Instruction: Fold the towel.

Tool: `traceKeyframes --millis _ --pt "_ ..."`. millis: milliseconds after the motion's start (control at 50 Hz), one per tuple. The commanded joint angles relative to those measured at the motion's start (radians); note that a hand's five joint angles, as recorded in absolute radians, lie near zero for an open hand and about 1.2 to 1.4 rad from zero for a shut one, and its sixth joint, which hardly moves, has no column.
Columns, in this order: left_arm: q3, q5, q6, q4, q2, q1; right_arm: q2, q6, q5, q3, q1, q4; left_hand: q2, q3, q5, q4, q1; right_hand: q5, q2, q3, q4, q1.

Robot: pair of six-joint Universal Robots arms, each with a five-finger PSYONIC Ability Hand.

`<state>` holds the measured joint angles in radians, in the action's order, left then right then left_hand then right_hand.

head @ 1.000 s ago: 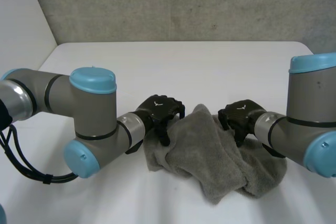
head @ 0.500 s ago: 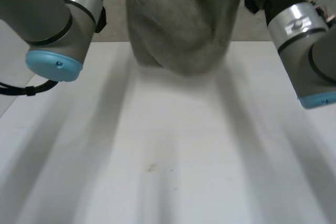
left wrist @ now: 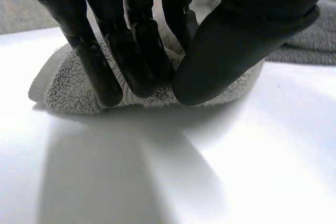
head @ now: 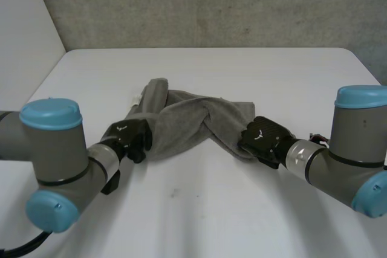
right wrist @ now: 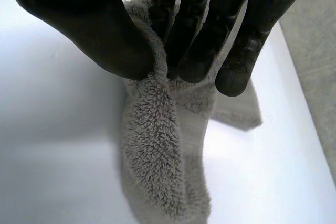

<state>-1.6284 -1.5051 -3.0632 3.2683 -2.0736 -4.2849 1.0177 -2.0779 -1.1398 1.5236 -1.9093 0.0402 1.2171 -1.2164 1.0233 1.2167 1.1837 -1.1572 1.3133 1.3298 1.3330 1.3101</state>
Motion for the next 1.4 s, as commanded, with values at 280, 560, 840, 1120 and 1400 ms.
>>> traceKeyframes --millis 280,560,840,1120,1400 --pt "-0.211 0.023 -0.100 -0.005 0.335 0.014 0.266 -0.296 -0.020 0.123 0.111 0.017 -0.769 0.768 -0.749 -0.768 -0.735 1.157 -1.139 -1.155 -1.158 -1.136" --pt "0.171 0.042 -0.097 -0.034 0.135 -0.004 0.099 -0.823 -0.101 -0.225 0.101 0.113 -0.751 0.751 -0.732 -0.751 -0.718 1.157 -1.139 -1.155 -1.158 -1.136" --pt "0.583 0.043 -0.086 -0.346 -0.262 0.004 -0.287 -0.994 -0.117 -0.724 0.006 0.391 -0.719 0.718 -0.700 -0.718 -0.685 1.056 -1.038 -1.054 -1.057 -1.034" --pt "0.809 0.051 -0.072 -0.573 -0.416 0.007 -0.501 -1.045 -0.130 -0.979 -0.051 0.511 -0.716 0.715 -0.697 -0.715 -0.682 0.965 -0.946 -0.963 -0.966 -0.943" --pt "0.898 0.082 -0.086 -0.562 -0.431 0.008 -0.541 -1.045 -0.138 -1.123 -0.053 0.507 0.086 -0.086 0.105 0.086 0.119 -0.065 0.083 0.066 0.063 0.086"
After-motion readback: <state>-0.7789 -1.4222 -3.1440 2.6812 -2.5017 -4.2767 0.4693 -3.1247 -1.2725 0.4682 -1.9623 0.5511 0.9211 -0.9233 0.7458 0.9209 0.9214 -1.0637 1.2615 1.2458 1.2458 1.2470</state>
